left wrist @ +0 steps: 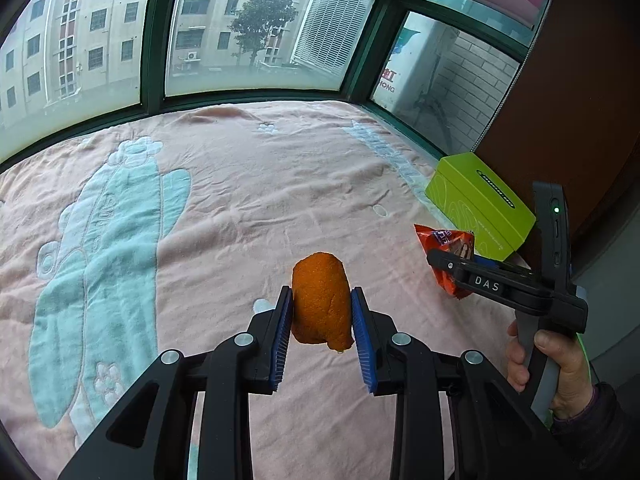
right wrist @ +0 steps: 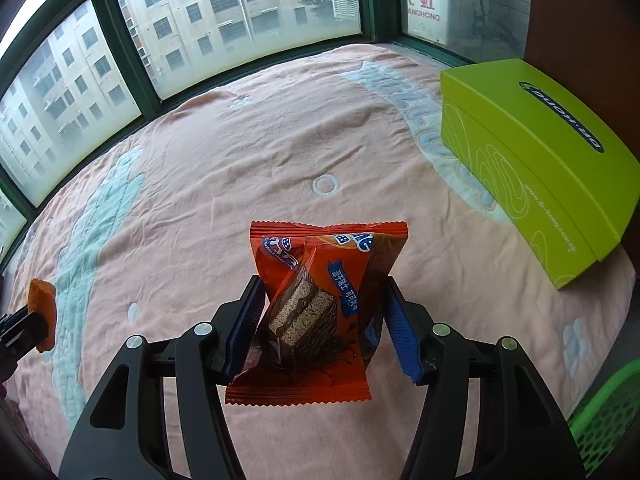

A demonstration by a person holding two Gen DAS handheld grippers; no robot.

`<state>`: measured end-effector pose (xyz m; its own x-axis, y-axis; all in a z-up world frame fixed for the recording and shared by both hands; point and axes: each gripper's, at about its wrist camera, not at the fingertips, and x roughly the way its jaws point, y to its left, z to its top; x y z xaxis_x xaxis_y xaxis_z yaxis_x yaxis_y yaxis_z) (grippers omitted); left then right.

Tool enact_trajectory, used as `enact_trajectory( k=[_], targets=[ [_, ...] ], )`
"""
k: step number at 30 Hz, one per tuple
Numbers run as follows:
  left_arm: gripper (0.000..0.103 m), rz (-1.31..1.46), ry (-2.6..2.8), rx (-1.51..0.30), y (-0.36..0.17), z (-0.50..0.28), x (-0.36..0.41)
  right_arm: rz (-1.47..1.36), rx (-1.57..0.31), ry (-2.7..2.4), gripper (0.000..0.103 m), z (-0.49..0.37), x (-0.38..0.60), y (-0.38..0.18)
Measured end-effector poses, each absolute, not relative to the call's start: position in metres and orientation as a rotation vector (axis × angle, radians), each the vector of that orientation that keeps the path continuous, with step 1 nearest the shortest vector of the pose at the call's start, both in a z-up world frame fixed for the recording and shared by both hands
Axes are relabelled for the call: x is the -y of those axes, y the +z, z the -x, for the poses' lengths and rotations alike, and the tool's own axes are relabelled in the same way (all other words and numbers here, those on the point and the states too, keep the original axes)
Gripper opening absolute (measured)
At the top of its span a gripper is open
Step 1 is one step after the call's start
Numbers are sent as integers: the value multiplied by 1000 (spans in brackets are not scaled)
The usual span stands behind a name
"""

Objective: Collect trash
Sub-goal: 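Carry the orange item and red snack bag to the green basket and open both tools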

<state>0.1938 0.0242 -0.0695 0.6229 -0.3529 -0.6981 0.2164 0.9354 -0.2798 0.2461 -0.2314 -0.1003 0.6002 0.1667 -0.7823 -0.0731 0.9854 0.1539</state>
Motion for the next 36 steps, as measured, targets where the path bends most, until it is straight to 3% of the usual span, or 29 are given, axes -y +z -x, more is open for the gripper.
enact_trajectory(
  k=[19,36],
  targets=[
    [29,170,-433,-748,-25,-123,32,-117,-727,98,59,-102,268,-30],
    [29,128,-595,-724,-7,-86,108,-169,-653,-68,59,-13,339,-16]
  ],
)
